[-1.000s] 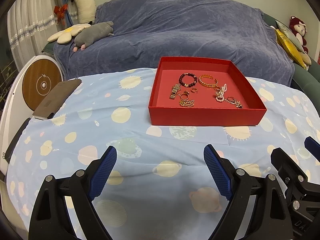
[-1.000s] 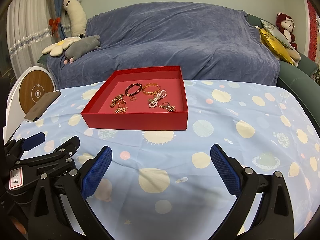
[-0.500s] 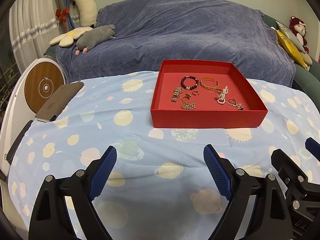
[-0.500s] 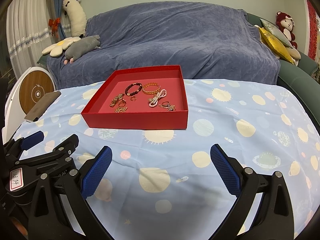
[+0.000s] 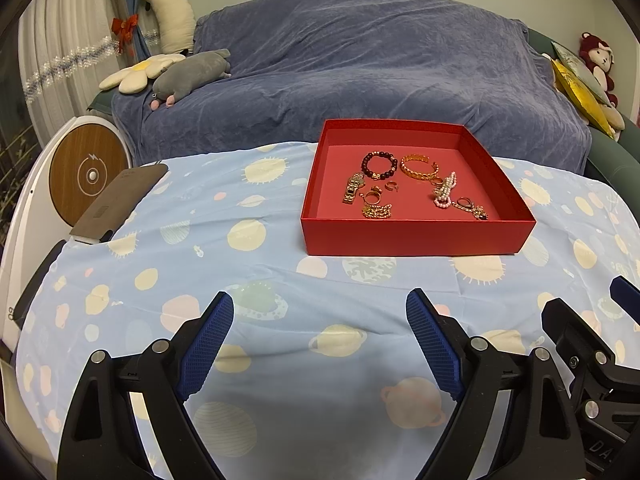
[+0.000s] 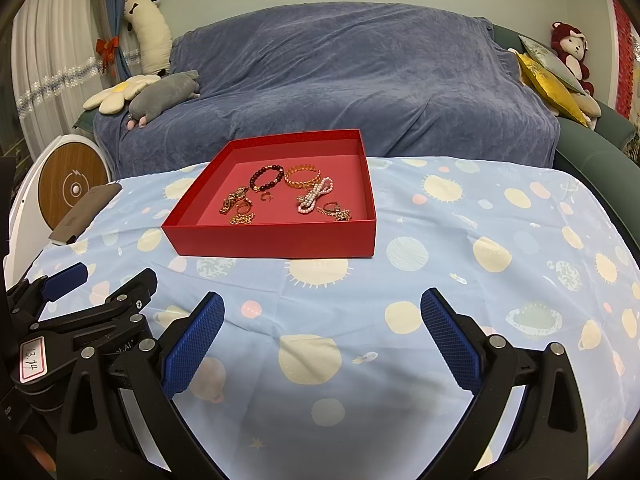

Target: Organize jewelry

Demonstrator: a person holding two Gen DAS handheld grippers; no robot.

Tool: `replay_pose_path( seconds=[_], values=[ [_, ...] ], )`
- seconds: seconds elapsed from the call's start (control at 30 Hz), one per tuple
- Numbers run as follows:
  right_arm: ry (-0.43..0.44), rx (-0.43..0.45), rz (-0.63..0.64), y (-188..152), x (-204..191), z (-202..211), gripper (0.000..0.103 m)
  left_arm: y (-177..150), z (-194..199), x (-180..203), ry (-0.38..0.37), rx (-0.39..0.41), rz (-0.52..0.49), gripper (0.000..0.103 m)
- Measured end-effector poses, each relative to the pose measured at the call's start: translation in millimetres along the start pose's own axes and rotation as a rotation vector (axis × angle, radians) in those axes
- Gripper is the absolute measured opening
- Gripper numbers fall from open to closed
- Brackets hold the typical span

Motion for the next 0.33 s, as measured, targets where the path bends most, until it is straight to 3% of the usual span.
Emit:
replay_pose_path(
  seconds=[0.33],
  values=[
    [-0.010, 0.002, 0.001, -0.1, -0.7, 1.5, 0.097, -0.4, 1.3, 0.4, 0.007, 0.008, 0.002, 0.086]
  ],
)
Point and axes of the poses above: each gripper's, at about its wrist camera, not at the fingertips, and z roughly against the way its jaws point, x to its right, y to its top, the point moved 5 cm from there along -z, roughly the way its jaws point, and after that the axes turned 7 degrees about z, right-handed, at the moved point
